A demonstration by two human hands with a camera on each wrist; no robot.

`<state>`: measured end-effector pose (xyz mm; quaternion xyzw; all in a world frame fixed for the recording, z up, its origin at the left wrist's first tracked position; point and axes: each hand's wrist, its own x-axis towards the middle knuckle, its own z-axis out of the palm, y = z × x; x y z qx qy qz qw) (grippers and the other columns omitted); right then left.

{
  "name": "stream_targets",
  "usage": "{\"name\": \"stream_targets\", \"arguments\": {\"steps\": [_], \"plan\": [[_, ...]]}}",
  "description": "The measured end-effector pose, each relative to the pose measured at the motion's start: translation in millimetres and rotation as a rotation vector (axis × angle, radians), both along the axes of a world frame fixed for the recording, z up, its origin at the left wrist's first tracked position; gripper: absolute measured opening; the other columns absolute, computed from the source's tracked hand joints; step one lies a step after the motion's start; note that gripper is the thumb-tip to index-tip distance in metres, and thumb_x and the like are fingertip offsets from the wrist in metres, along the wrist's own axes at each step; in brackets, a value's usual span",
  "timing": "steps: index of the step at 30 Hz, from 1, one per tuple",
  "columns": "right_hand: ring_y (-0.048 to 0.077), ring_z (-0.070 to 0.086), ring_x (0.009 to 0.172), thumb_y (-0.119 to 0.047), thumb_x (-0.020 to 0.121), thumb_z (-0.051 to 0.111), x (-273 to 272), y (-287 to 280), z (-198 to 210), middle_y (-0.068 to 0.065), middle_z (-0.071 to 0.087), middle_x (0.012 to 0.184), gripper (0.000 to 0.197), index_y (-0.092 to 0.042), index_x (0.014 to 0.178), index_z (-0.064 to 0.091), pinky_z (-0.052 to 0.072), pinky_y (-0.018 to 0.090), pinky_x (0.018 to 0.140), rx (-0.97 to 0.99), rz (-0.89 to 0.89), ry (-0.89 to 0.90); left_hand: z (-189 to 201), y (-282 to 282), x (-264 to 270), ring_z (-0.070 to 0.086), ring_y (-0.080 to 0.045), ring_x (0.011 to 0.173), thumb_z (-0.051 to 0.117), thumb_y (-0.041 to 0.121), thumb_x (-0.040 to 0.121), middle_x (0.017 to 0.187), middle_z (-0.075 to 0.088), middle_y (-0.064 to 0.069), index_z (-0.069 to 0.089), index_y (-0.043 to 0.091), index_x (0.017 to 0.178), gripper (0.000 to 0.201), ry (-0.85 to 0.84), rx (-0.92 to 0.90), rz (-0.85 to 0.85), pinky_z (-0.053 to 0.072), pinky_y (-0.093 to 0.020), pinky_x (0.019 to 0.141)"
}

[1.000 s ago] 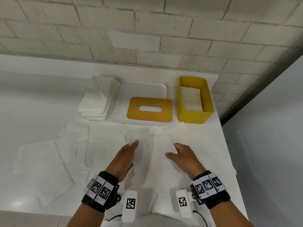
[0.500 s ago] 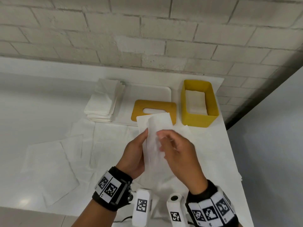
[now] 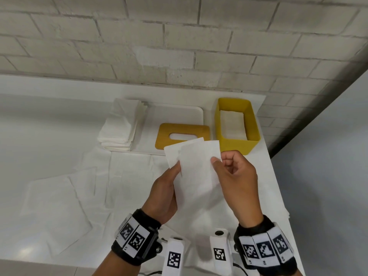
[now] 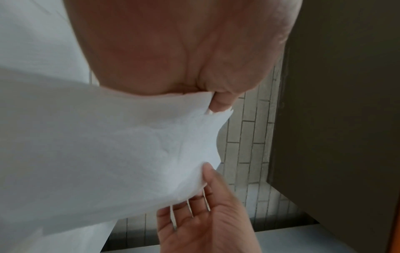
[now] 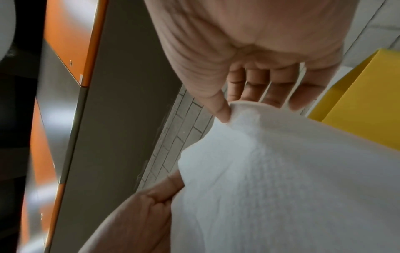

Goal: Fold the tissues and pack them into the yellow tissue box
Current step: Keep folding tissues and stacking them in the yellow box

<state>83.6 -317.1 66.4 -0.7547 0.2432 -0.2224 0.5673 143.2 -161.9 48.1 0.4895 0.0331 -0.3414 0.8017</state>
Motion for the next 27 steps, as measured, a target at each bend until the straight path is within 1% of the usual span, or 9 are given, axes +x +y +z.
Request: {"name": "stream_targets", "arguments": {"steps": [3,6,9,11,13,16,18,20,27], "plan": [[0.013,0.059,0.071,-0.019,0.097,0.067,-3.6,-1.5,9.7,0.005,0.068,0.079,0.005,-0.017,0.093,0.067,0.048,0.023,0.067,0.165,0.104,-0.086,1.9,2.1,4.4,0.064,-0.028,0.127,0.052,0.038,0.097,0.134,0.069,-0.009,0.061,0.014,0.139,0.049,-0.003,0.002,0.025,0.048,-0.045,0.107],[0.008,0.055,0.07,-0.018,0.098,0.065,-1.9,3.0,9.9,0.003,0.067,0.079,0.005,-0.014,0.096,0.067,0.043,0.019,0.065,0.231,0.18,-0.1,4.6,2.9,4.2,0.063,-0.03,0.128,0.05,0.039,0.093,0.133,0.069,-0.012,0.063,0.01,0.135,0.052,-0.022,-0.017,-0.014,0.05,-0.043,0.106],[0.006,0.053,0.067,-0.021,0.097,0.067,2.3,8.7,6.7,-0.002,0.065,0.075,0.005,-0.016,0.096,0.068,0.043,0.017,0.064,0.222,0.14,-0.105,12.9,2.4,0.6,0.071,-0.023,0.113,0.046,0.045,0.088,0.122,0.075,-0.009,0.067,0.015,0.126,0.053,-0.052,-0.088,-0.081,0.06,-0.035,0.09],[0.004,0.053,0.065,-0.021,0.097,0.067,3.5,10.6,6.4,-0.006,0.064,0.072,0.004,-0.017,0.096,0.068,0.044,0.015,0.064,0.218,0.112,-0.121,17.2,2.8,0.1,0.072,-0.022,0.111,0.041,0.057,0.094,0.123,0.075,-0.009,0.065,0.017,0.13,0.059,-0.052,-0.114,-0.085,0.061,-0.032,0.084],[0.004,0.054,0.065,-0.022,0.096,0.068,3.5,11.4,6.0,-0.009,0.064,0.071,0.003,-0.019,0.097,0.068,0.044,0.015,0.064,0.217,0.101,-0.122,17.4,4.7,-0.2,0.069,-0.025,0.12,0.047,0.072,0.093,0.132,0.07,-0.012,0.058,0.015,0.139,0.074,-0.042,-0.122,-0.077,0.06,-0.034,0.088],[0.003,0.051,0.062,-0.024,0.097,0.067,3.2,12.8,5.8,-0.012,0.06,0.066,0.006,-0.018,0.1,0.068,0.043,0.016,0.065,0.201,0.105,-0.11,15.3,6.2,0.3,0.07,-0.021,0.117,0.055,0.06,0.085,0.13,0.072,-0.008,0.06,0.017,0.135,0.066,-0.033,-0.129,-0.072,0.061,-0.032,0.087],[0.002,0.051,0.062,-0.024,0.097,0.067,3.5,12.8,5.3,-0.013,0.06,0.065,0.007,-0.018,0.101,0.067,0.043,0.016,0.065,0.198,0.102,-0.103,14.1,5.5,0.7,0.072,-0.021,0.113,0.053,0.044,0.089,0.127,0.073,-0.007,0.062,0.016,0.132,0.052,-0.016,-0.113,-0.075,0.061,-0.031,0.084],[0.0,0.053,0.06,-0.024,0.097,0.067,4.1,12.6,5.2,-0.015,0.061,0.064,0.008,-0.019,0.103,0.067,0.043,0.015,0.062,0.211,0.098,-0.101,12.3,4.8,0.8,0.073,-0.022,0.112,0.06,0.033,0.097,0.126,0.073,-0.009,0.065,0.014,0.13,0.038,-0.015,-0.096,-0.075,0.061,-0.031,0.083],[0.005,0.051,0.057,-0.029,0.095,0.069,-1.0,12.3,-0.6,-0.009,0.059,0.064,0.017,-0.029,0.111,0.064,0.042,0.016,0.058,0.227,0.13,-0.05,7.9,6.5,4.1,0.072,-0.025,0.114,0.055,0.035,0.09,0.125,0.074,-0.009,0.063,0.013,0.133,0.049,-0.021,-0.013,-0.005,0.06,-0.038,0.093]]}}
